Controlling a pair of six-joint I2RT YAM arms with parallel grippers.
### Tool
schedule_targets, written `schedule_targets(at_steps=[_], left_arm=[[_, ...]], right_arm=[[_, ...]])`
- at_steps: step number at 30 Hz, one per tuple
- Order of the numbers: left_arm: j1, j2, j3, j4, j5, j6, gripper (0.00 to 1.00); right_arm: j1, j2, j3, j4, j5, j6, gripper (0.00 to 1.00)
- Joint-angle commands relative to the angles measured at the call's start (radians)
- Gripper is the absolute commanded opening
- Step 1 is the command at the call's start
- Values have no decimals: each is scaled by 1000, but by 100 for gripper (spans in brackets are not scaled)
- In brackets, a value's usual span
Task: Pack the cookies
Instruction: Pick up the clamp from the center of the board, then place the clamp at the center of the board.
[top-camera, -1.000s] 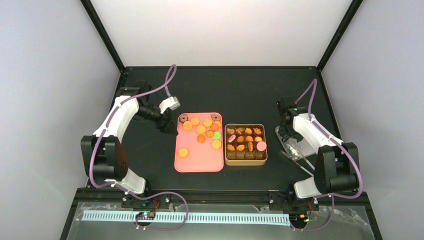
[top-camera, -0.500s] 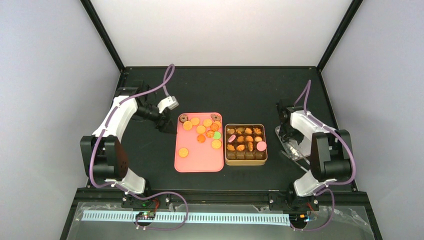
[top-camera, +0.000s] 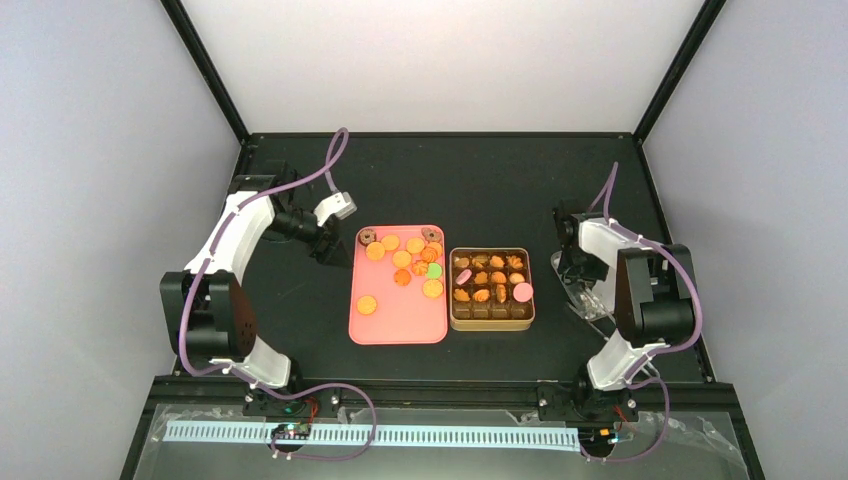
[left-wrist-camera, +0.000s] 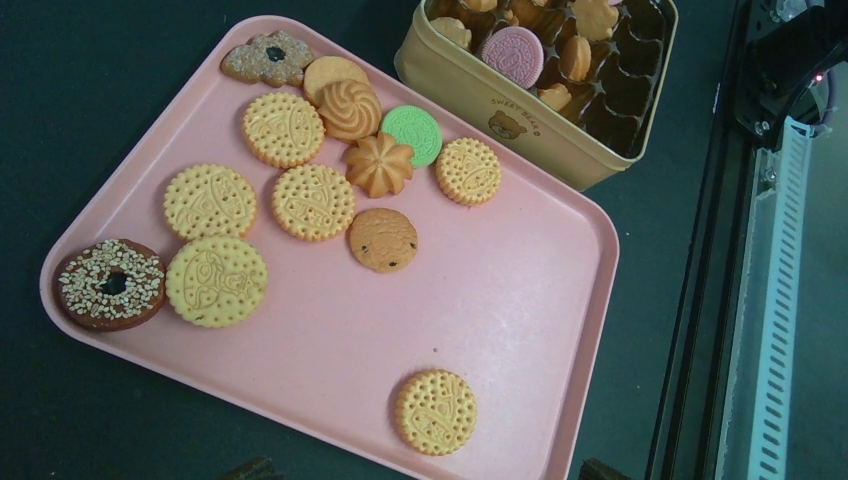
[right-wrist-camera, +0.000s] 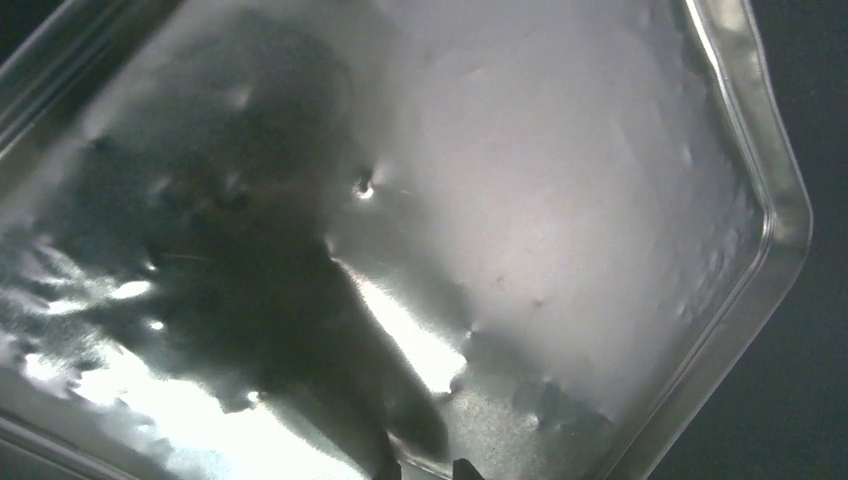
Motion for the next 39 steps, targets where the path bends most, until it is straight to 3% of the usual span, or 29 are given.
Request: schedule_targets(at_steps=[1,4,14,23,28,39], left_arm=[[8,4,20,-5,8,13,80],[9,2,21,-4,4,12,80],[10,5,14,2,4,11,80],[13,0,15,6,1,6,80],[17,-4,17,4,-2,4,80],[18,-6,12,5,-6,-2,80]], right_arm=[[-17,9,25,10,19,13,8],[-24,5,32,10,14,20,1],[-29,-18,56,30,-39,37,1],[-35,-16,263,7,-90,38,1],[-35,33,369,-8,-122,52,1],[-35,186,430,49,-179,104,1]])
